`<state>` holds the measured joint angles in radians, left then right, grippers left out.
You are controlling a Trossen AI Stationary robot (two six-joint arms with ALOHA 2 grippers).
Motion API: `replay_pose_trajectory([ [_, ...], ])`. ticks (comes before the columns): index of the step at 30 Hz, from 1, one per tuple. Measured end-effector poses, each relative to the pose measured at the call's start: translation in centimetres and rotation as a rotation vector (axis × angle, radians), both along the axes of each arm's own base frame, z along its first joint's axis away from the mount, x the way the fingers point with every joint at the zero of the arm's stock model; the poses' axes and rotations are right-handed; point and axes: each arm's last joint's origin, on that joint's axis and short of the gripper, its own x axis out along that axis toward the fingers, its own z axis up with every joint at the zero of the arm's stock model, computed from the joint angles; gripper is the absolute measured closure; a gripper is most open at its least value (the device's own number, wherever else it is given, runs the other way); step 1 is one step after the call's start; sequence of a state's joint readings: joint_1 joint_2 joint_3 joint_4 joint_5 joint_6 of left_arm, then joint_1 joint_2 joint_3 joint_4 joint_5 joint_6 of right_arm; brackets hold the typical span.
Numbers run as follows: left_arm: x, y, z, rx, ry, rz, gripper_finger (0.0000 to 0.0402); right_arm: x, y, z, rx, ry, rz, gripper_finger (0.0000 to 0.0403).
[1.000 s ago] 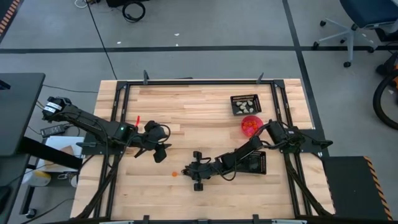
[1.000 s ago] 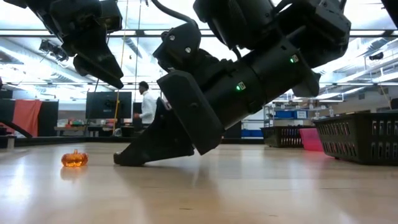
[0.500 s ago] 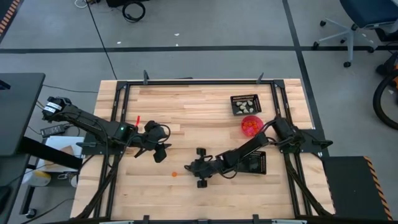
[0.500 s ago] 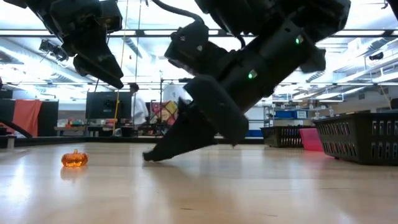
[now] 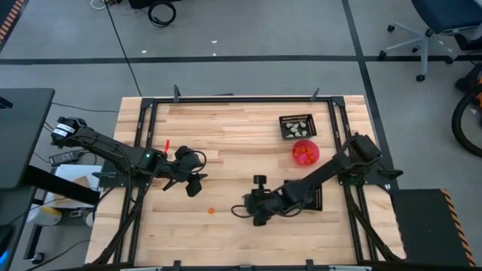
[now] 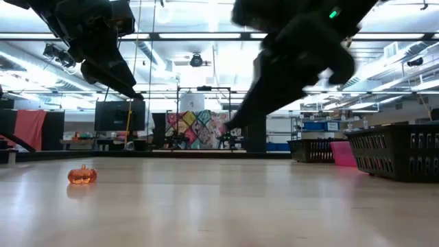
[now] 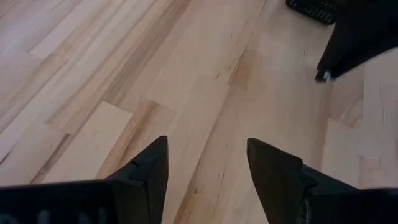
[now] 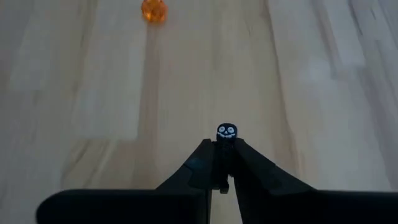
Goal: Sort Halloween decoration
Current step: Put the black skeleton toy into the bottom black bin
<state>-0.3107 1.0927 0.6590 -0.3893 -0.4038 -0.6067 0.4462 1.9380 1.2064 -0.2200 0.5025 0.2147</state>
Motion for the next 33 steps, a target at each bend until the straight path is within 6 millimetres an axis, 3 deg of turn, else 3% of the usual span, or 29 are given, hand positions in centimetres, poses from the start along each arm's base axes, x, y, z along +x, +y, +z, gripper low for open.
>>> replay_pose_trajectory([
  [19,0.0,0.0,0.0,-0.001,-0.002,0.0,0.0209,-8.8,0.5,6.4,0.023,0.229,-0.178,0.0353],
  [28,0.0,0.0,0.0,-0.001,-0.003,0.0,0.0209,-12.1,0.5,6.7,0.006,0.357,-0.353,0.0353],
  [33,0.0,0.0,0.0,-0.001,-0.004,0.0,0.0209,-12.8,0.3,5.3,0.065,0.453,-0.365,0.0352],
])
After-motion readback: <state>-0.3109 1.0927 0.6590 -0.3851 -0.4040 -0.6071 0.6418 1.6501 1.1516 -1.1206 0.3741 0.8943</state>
